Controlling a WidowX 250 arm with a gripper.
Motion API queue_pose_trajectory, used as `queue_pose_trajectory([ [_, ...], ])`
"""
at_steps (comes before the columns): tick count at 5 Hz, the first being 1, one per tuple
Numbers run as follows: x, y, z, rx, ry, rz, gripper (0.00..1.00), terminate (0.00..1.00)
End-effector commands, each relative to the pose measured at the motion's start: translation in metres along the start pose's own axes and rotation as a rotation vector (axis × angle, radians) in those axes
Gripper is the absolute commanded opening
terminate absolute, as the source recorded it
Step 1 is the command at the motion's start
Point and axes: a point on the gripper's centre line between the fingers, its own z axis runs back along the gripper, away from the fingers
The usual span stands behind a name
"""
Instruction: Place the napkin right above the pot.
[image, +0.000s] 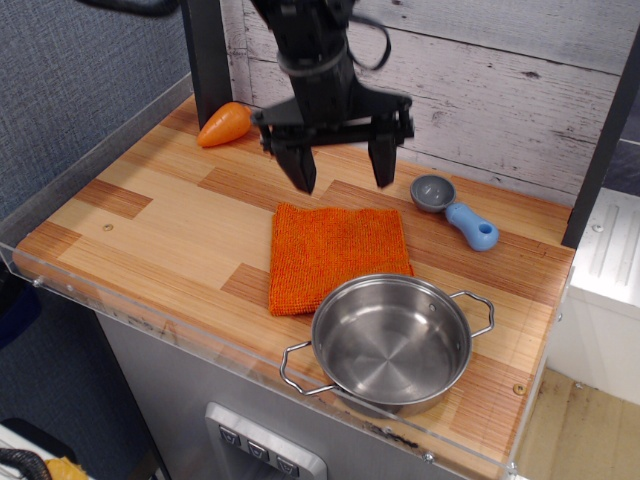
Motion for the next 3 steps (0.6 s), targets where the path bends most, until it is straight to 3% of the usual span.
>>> queue_pose_trajectory([
  [1,0.0050,-0.0060,0.0388,-0.022,-0.098,-0.026,1.00,0.00],
  [2,0.0050,-0.0060,0.0388,-0.022,-0.098,-0.026,1.00,0.00],
  [3,0.0050,-0.0060,0.0388,-0.022,-0.098,-0.026,1.00,1.00],
])
